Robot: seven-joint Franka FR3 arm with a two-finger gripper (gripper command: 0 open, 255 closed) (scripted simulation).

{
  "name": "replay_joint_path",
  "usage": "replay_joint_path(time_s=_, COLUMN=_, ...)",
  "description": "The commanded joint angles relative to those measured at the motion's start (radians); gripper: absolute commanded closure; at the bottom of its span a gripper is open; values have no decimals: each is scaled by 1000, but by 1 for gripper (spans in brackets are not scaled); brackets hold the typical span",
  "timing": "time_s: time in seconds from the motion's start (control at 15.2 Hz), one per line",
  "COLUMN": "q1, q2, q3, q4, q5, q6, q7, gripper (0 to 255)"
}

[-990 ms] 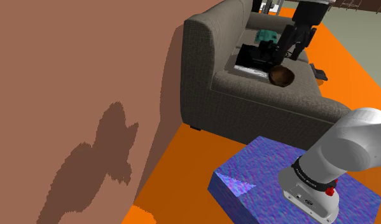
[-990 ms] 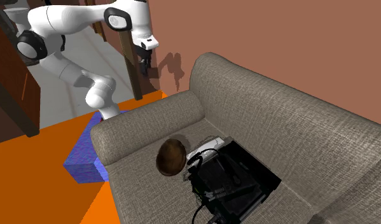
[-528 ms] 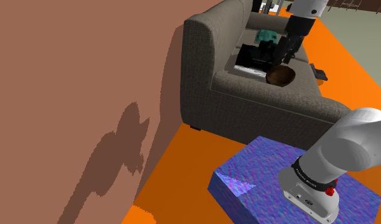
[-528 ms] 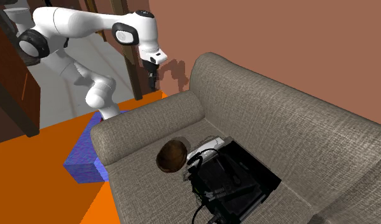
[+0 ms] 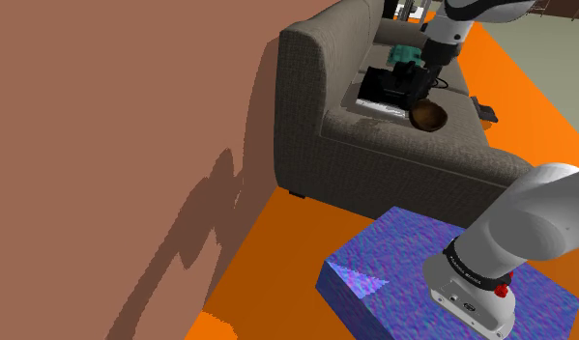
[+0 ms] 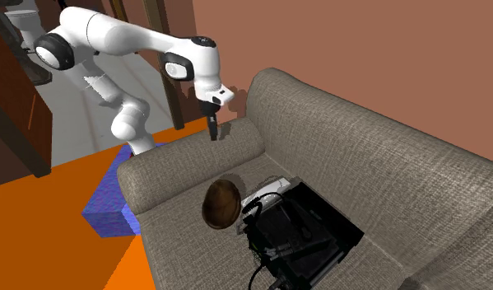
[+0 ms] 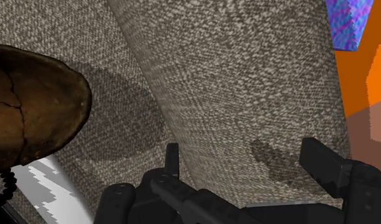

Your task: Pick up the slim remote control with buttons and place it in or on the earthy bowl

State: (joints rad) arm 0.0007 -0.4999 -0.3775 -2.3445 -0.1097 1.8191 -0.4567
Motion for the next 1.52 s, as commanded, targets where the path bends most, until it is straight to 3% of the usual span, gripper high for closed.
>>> replay_joint_path(time_s=0.0, q1=6, q2=62, q3=-42, q4=19, q5=-6, q6=52, q7=-73, gripper=0)
replay_joint_path(time_s=0.33, q1=32, q2=245, q3=-131, q4=103, q5=30, q6=162, q7=-245, gripper=0)
replay_joint_path(time_s=0.73, q1=43, q2=497, q3=-204, q4=251, q5=154, q6=256, q7=-477, gripper=0)
replay_joint_path(time_s=1.19, q1=-33, q2=804, q3=-188, q4=495, q5=339, q6=289, q7=-728, gripper=0)
replay_joint_path(time_s=1.45, q1=-89, q2=932, q3=-155, q4=629, q5=399, q6=280, q7=-808, gripper=0)
